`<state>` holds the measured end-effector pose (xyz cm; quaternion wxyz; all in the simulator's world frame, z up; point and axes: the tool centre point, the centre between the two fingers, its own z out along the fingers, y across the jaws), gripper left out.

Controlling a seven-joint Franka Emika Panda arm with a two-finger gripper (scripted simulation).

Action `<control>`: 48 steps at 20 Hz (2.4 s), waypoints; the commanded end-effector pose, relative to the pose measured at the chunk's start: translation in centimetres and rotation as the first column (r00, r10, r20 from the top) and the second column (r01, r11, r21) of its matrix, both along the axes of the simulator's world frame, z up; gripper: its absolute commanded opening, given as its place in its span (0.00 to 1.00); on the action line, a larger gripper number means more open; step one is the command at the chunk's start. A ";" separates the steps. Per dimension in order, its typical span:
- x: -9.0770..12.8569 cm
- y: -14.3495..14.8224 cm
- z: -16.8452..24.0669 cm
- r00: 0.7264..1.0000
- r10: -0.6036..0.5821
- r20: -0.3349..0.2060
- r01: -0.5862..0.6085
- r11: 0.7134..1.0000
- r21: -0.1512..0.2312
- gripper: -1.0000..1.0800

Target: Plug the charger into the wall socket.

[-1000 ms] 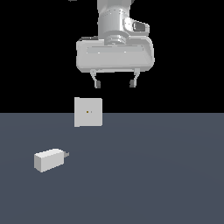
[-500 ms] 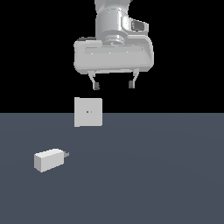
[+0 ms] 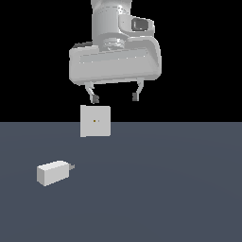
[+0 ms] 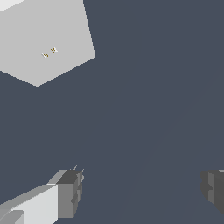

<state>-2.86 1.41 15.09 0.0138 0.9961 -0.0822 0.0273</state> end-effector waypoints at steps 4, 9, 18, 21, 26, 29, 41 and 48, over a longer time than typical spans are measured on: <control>-1.7 1.7 -1.5 0.996 -0.086 0.024 0.086 0.996 -0.002 0.96; -3.0 3.2 -2.9 0.986 -0.160 0.044 0.160 0.987 -0.003 0.96; -4.7 5.9 -5.2 0.957 -0.279 0.078 0.280 0.960 -0.002 0.96; -5.1 6.8 -6.0 0.945 -0.316 0.089 0.318 0.948 -0.001 0.96; -5.7 8.2 -7.2 0.923 -0.371 0.105 0.373 0.928 0.000 0.96; -5.9 8.9 -7.7 0.911 -0.397 0.113 0.399 0.917 0.001 0.96; -6.2 10.3 -8.9 0.886 -0.447 0.127 0.450 0.893 0.002 0.96; -6.2 10.3 -9.5 0.887 -0.445 0.127 0.448 0.894 0.002 0.96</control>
